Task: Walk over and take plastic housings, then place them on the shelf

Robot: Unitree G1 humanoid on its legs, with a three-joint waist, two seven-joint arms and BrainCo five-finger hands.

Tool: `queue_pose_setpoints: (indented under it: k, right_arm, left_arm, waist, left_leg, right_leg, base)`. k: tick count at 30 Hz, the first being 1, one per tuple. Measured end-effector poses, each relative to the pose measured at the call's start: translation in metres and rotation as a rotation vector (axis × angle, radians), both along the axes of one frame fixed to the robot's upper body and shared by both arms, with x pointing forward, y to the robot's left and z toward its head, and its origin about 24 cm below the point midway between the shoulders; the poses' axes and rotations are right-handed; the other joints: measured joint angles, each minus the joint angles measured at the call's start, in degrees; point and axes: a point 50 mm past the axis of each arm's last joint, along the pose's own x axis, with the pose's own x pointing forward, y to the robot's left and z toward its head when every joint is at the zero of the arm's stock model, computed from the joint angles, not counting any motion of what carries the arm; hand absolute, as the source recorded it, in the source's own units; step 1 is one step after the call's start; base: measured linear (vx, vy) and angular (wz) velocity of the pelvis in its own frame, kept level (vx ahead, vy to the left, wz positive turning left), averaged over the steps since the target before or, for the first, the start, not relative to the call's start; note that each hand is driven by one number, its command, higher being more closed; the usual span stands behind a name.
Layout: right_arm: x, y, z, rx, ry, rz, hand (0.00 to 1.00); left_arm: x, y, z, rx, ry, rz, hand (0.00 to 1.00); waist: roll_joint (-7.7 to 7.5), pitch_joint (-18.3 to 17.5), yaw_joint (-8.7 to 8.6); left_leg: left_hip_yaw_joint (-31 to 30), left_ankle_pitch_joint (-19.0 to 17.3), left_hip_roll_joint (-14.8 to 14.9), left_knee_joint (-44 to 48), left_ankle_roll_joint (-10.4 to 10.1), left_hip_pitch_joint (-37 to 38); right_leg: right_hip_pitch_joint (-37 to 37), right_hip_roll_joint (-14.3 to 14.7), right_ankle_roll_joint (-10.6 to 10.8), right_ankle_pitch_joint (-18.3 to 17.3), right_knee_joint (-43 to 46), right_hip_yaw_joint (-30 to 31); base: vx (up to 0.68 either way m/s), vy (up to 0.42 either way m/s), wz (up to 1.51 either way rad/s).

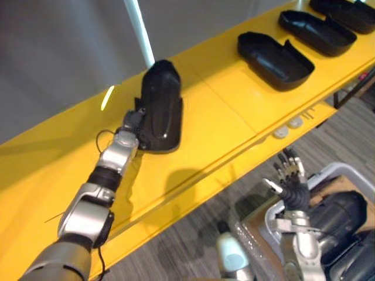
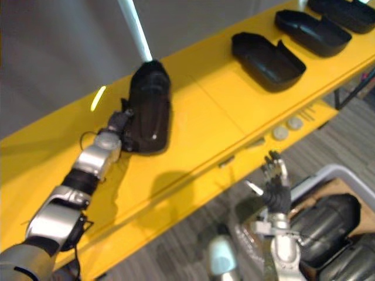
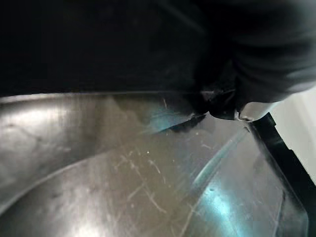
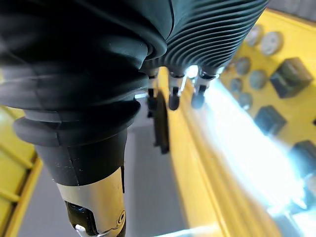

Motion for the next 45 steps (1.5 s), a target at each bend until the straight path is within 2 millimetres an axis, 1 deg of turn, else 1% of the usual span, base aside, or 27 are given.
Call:
queue_pose_setpoints:
  k: [2,4,6,7,8,11,16,20,26,30,33,34,35,36,37,38,39,41,42,44,45]
  right_arm:
    - [-0.001,-0.001,-0.001,0.004,0.004,-0.015,0.0]
    - [0.0,0.001,-0.001,0.012,0.008,-0.007,0.0]
    - [0.001,0.003,-0.001,0.037,0.008,0.002,0.0]
    - [0.001,0.004,-0.002,0.04,0.009,0.002,0.0]
    - [0.001,0.004,-0.001,0.044,0.008,0.004,0.0]
    - [0.001,0.009,-0.002,0.049,0.012,0.024,0.0]
    - [0.002,0.016,-0.003,0.056,0.015,0.053,0.0]
    - [0.002,0.019,-0.003,0.058,0.015,0.069,0.0]
    - [0.004,0.02,-0.002,0.057,0.008,0.074,0.0]
    - [0.006,0.022,-0.001,0.053,0.006,0.088,0.0]
    - [0.007,0.028,-0.003,0.049,0.01,0.112,0.0]
    - [0.007,0.029,-0.004,0.05,0.012,0.119,0.0]
    - [0.007,0.029,-0.007,0.049,0.021,0.116,0.0]
    - [0.007,0.029,-0.008,0.049,0.023,0.115,0.0]
    - [0.007,0.028,-0.008,0.049,0.025,0.114,0.0]
    - [0.007,0.028,-0.008,0.048,0.022,0.113,0.0]
    - [0.006,0.028,-0.009,0.048,0.02,0.113,0.0]
    - [0.007,0.032,-0.011,0.044,0.017,0.13,0.0]
    - [0.007,0.033,-0.012,0.045,0.019,0.135,0.0]
    - [0.005,0.035,-0.014,0.051,0.023,0.132,0.0]
    - [0.005,0.035,-0.014,0.052,0.022,0.128,0.0]
  left_arm:
    - [0.001,0.006,0.001,-0.035,0.01,0.044,1.0]
    - [0.0,0.013,0.003,-0.041,0.009,0.076,1.0]
    - [0.001,0.019,0.004,-0.05,0.009,0.102,1.0]
    - [0.002,0.021,0.01,-0.049,-0.004,0.107,0.0]
    - [0.004,0.021,0.017,-0.056,-0.027,0.108,0.0]
    - [0.005,0.022,0.02,-0.078,-0.049,0.103,0.0]
    - [0.005,0.019,0.02,-0.086,-0.064,0.085,0.0]
    - [0.007,0.01,0.018,-0.11,-0.053,0.016,0.0]
    - [0.005,0.001,0.016,-0.141,-0.059,-0.033,0.0]
    - [0.004,-0.004,0.014,-0.173,-0.1,-0.03,0.0]
    - [0.004,-0.009,0.017,-0.188,-0.169,-0.033,0.0]
    - [0.004,-0.012,0.021,-0.184,-0.204,-0.035,0.0]
    - [0.003,-0.02,0.032,-0.16,-0.277,-0.049,0.0]
    - [0.002,-0.021,0.035,-0.152,-0.292,-0.051,0.0]
    - [0.001,-0.023,0.049,-0.113,-0.373,-0.042,0.0]
    - [-0.001,-0.028,0.071,-0.085,-0.483,-0.036,0.0]
    - [-0.002,-0.031,0.082,-0.078,-0.528,-0.037,0.0]
    - [-0.009,-0.034,0.118,0.015,-0.69,-0.034,0.0]
    - [-0.01,-0.034,0.125,0.039,-0.725,-0.03,0.0]
    - [-0.015,-0.037,0.147,0.095,-0.827,-0.02,0.0]
    - [-0.017,-0.038,0.15,0.099,-0.849,-0.02,0.0]
  waist:
    - [-0.08,0.3,-0.16]
    - [-0.33,0.8,-0.73]
    - [-0.53,1.3,-1.27]
    - [-0.51,1.7,-1.33]
    - [-0.59,2.7,-1.34]
    - [-0.76,3.4,-1.24]
    - [-0.8,3.5,-1.3]
    - [-0.8,3.5,-1.21]
    - [-0.79,3.4,-1.05]
    - [-0.75,3.4,-0.87]
    - [-0.74,3.4,-0.42]
    - [-0.74,3.4,-0.01]
    - [-0.77,3.3,0.42]
    - [-0.78,3.3,0.49]
    - [-0.77,3.3,0.87]
    - [-0.8,3.2,1.46]
    - [-0.83,3.2,1.66]
    - [-1.01,2.6,1.71]
    - [-0.97,2.1,1.71]
    - [-1.02,-0.3,1.7]
    - [-1.0,-0.9,1.7]
  left_leg:
    - [0.1,0.0,0.0,0.0,0.0,-0.3]
    - [0.2,0.0,0.1,0.0,0.0,-0.4]
    - [0.8,-0.4,0.1,0.1,0.6,-0.8]
    - [1.2,-0.9,0.1,0.0,1.0,-1.2]
    - [1.3,-1.6,0.1,0.0,1.1,-1.5]
    - [1.6,-2.0,0.0,0.9,1.3,-2.1]
    - [1.8,-2.4,0.1,2.0,1.5,-3.0]
    - [1.3,-2.4,-0.1,2.0,1.5,-2.9]
    - [0.8,-2.4,-0.1,2.0,1.5,-2.8]
    - [0.3,-2.4,-0.1,1.9,1.5,-2.8]
    - [-0.2,-2.4,-0.2,1.9,1.5,-2.9]
    - [-0.3,-2.4,-0.2,1.9,1.5,-2.9]
    - [-0.4,-2.3,-0.2,1.8,1.6,-2.9]
    - [-0.4,-2.3,-0.2,1.7,1.6,-3.0]
    - [-0.4,-2.3,-0.2,1.6,1.6,-2.9]
    - [-0.5,-2.3,-0.2,1.6,1.6,-2.9]
    - [-0.6,-2.3,-0.2,1.5,1.6,-2.9]
    - [-0.9,-2.2,-0.2,1.3,1.7,-2.8]
    - [-0.9,-2.2,-0.2,1.2,1.7,-2.9]
    - [-0.9,-2.1,-0.2,0.8,1.8,-2.8]
    - [-0.8,-2.1,-0.2,0.7,1.8,-2.7]
  right_leg:
    - [-0.5,0.1,0.0,0.0,0.5,0.1]
    - [-0.6,0.1,0.1,0.3,0.6,0.1]
    - [-0.9,0.2,0.2,0.7,0.5,0.1]
    - [-1.5,0.2,0.3,1.2,0.3,0.2]
    - [-1.6,0.2,0.5,1.9,0.0,0.3]
    - [-1.6,0.1,0.9,3.4,-1.6,1.0]
    - [-1.2,-0.2,1.1,4.7,-3.2,1.2]
    - [-0.2,-0.7,1.3,5.5,-4.7,0.9]
    - [1.7,-1.3,1.5,6.7,-7.4,0.0]
    - [2.8,-1.5,1.6,7.5,-9.2,-0.4]
    - [3.6,-1.8,1.7,8.1,-10.6,-0.7]
    - [3.6,-1.8,1.7,8.1,-10.7,-0.8]
    - [3.7,-1.9,1.7,8.1,-10.8,-1.1]
    - [3.7,-1.9,1.7,8.1,-10.8,-1.1]
    - [3.7,-1.9,1.7,8.1,-10.9,-1.3]
    - [3.9,-2.0,1.7,8.1,-10.9,-1.5]
    - [4.0,-2.0,1.7,8.1,-11.0,-1.6]
    - [4.5,-2.1,1.7,8.1,-11.4,-1.9]
    - [4.5,-2.0,1.7,8.1,-11.5,-2.0]
    - [4.5,-2.0,1.7,8.1,-11.8,-2.0]
    - [4.6,-2.0,1.7,8.1,-11.9,-2.0]
  base:
    - [-0.07,-0.035,0.0]
    - [-0.07,-0.026,0.02]
    - [-0.08,-0.009,0.01]
    - [-0.12,0.009,0.0]
    - [-0.13,0.014,0.0]
    - [-0.09,0.02,-0.08]
    - [-0.02,0.006,-0.03]
    - [0.0,0.018,0.04]
    - [0.01,0.022,0.07]
    - [0.02,0.005,0.04]
    - [0.02,0.008,0.05]
    - [0.01,-0.007,0.05]
    - [0.02,-0.008,0.05]
    - [0.03,-0.009,0.06]
    - [0.03,-0.004,0.05]
    - [0.03,-0.003,0.05]
    - [0.03,-0.003,0.08]
    - [0.03,-0.003,0.07]
    - [0.04,-0.002,0.04]
    - [0.05,0.002,0.02]
    - [0.06,0.006,0.01]
